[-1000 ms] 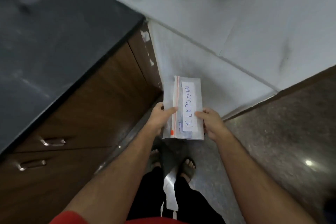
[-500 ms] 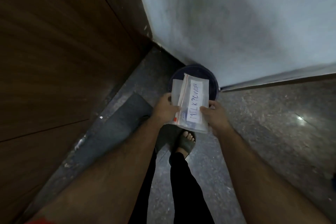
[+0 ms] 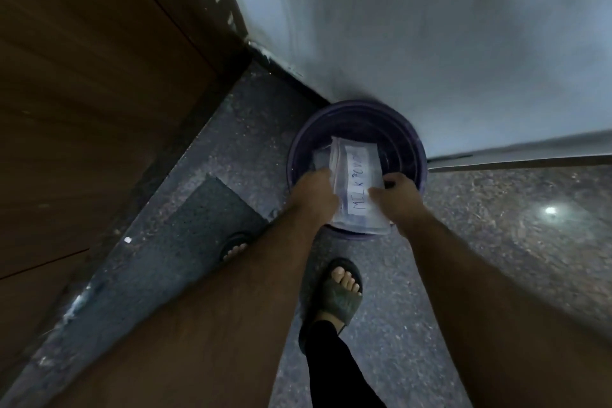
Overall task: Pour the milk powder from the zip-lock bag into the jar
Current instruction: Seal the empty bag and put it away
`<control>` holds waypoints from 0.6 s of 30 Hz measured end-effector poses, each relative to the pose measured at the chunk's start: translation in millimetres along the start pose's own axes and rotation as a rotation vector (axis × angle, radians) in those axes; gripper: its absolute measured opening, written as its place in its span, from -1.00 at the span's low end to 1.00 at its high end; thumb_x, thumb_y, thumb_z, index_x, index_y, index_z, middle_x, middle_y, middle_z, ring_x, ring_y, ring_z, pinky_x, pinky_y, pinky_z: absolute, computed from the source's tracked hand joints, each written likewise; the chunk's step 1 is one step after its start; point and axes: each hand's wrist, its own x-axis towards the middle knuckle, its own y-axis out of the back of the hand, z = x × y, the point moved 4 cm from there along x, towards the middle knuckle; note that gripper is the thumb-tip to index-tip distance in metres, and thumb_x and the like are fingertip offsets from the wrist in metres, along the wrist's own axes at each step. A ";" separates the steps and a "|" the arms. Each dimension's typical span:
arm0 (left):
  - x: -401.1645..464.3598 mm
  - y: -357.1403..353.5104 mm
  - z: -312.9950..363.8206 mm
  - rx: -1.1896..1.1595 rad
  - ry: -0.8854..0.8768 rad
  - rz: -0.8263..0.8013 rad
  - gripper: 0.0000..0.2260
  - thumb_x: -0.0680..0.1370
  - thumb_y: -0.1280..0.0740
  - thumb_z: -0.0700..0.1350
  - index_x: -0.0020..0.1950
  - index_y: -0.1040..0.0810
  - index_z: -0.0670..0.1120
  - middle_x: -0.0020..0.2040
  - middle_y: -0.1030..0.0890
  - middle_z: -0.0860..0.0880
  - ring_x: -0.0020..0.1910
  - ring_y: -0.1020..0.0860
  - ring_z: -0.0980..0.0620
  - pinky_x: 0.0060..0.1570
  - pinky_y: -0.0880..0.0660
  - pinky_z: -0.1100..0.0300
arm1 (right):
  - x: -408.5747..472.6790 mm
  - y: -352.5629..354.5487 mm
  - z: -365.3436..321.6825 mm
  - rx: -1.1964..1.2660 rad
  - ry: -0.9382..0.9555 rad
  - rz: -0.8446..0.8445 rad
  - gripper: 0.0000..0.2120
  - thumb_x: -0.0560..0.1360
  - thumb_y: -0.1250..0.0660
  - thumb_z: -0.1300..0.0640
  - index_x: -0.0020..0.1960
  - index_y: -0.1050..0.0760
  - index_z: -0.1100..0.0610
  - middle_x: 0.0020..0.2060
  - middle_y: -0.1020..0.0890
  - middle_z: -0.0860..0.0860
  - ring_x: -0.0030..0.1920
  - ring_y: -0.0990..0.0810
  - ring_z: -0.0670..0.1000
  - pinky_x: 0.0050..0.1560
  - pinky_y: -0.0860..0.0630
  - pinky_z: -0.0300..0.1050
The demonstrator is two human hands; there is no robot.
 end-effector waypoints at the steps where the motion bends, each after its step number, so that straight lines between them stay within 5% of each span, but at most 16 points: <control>1: 8.1 -3.1 2.1 0.033 -0.020 -0.011 -0.61 0.58 -0.34 -0.19 0.40 -0.42 -0.19 0.33 -0.51 -0.23 0.27 -0.50 -0.19 0.20 -0.48 0.04 | 9.2 -1.1 -1.2 -0.039 0.004 0.010 -0.56 0.51 -0.36 0.19 0.36 -0.45 0.27 0.13 -0.61 0.16 0.10 -0.60 0.19 -0.02 -0.56 -0.05; 9: -7.9 -5.5 12.3 0.051 -0.100 0.014 -0.77 0.58 -0.33 -0.21 0.22 -0.56 -0.24 0.18 -0.58 -0.23 0.18 -0.56 -0.22 0.11 -0.53 0.02 | -0.5 -8.3 -7.6 -0.274 0.078 0.015 -0.63 0.58 -0.29 0.22 0.35 -0.43 0.32 0.23 -0.58 0.27 0.24 -0.56 0.29 0.19 -0.47 0.01; 18: -155.2 108.1 53.7 0.066 -0.163 0.064 -0.60 0.61 -0.31 -0.10 0.44 -0.43 -0.14 0.40 -0.47 -0.16 0.35 -0.44 -0.14 0.28 -0.38 0.06 | -150.8 52.2 -81.3 -0.428 0.297 -0.028 -0.61 0.61 -0.26 0.20 0.43 -0.41 0.25 0.29 -0.57 0.23 0.25 -0.56 0.24 0.17 -0.47 -0.01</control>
